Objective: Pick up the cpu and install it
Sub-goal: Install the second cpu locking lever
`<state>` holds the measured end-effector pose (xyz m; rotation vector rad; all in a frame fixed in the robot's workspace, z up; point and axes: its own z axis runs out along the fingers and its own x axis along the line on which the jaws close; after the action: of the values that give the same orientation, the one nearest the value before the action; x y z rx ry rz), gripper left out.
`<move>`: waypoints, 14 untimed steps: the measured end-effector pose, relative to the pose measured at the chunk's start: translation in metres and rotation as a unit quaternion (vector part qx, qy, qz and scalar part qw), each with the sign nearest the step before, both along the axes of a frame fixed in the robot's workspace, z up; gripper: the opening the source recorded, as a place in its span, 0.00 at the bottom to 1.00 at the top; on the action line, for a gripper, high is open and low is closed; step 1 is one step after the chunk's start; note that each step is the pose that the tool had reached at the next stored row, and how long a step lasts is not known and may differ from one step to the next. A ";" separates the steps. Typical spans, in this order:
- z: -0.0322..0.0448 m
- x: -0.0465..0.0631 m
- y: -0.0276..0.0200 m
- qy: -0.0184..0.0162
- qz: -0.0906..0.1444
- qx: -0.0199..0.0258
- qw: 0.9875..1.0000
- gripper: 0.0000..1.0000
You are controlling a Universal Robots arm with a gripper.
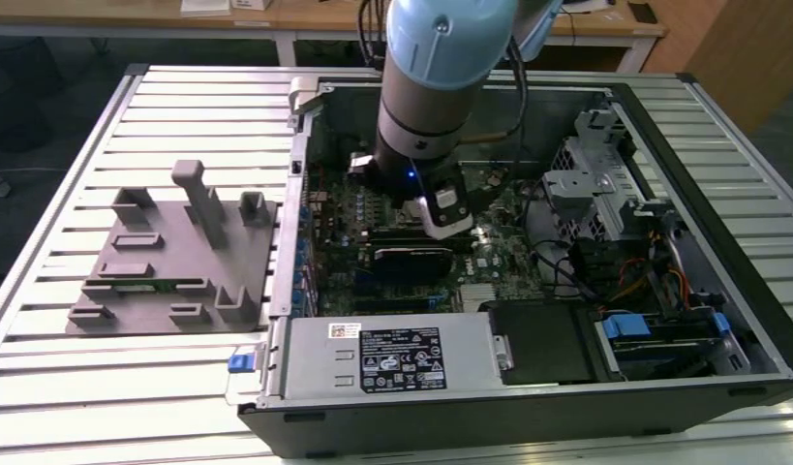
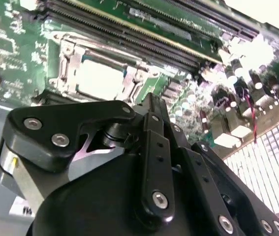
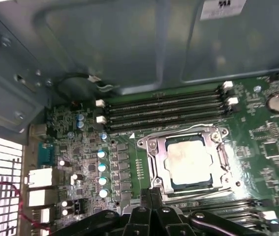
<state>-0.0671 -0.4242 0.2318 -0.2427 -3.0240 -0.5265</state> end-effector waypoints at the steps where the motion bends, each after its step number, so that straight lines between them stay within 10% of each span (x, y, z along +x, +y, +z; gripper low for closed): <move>1: 0.0034 0.000 0.0000 0.000 0.000 0.000 1.000 0.11; 4: 0.0080 0.000 0.0001 0.000 -0.001 -0.006 1.000 0.11; 9: 0.0081 0.000 0.0000 -0.002 -0.018 -0.037 0.999 0.11; 12: 0.0077 0.000 0.0000 -0.004 -0.023 -0.040 0.999 0.11; 14: 0.0073 0.000 0.0000 -0.014 -0.026 -0.041 0.999 0.11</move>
<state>-0.0672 -0.4242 0.2390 -0.3216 -3.0773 -0.4127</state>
